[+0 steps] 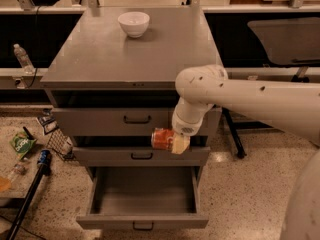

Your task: Place coke can into top drawer

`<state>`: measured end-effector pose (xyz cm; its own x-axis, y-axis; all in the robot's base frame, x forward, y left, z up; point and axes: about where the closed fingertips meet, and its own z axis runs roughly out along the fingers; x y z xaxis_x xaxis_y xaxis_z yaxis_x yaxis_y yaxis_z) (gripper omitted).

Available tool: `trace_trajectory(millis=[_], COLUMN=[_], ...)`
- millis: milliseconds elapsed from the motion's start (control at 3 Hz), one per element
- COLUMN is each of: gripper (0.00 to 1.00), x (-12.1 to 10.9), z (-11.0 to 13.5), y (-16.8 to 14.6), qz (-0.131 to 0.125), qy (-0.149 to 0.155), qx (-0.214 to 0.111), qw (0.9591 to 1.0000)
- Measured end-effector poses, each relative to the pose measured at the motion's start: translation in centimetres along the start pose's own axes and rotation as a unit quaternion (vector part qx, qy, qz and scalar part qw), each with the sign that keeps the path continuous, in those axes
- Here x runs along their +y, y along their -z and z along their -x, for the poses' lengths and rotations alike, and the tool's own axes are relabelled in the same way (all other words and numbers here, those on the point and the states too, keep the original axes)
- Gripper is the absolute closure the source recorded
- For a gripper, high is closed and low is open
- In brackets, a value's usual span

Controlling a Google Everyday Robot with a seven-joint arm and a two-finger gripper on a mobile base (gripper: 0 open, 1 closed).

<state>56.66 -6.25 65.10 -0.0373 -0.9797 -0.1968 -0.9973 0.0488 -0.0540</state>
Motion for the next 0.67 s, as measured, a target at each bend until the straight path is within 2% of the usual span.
trace_trajectory(millis=[333,667], gripper=[1.0,1.0], x=[1.2,3.2], z=[0.1,-1.5], y=[-4.7,-11.5], qz=[-0.012,0.001], qy=[0.023,0.007], qx=[0.017,0.007], qw=[0.9995,0.9999])
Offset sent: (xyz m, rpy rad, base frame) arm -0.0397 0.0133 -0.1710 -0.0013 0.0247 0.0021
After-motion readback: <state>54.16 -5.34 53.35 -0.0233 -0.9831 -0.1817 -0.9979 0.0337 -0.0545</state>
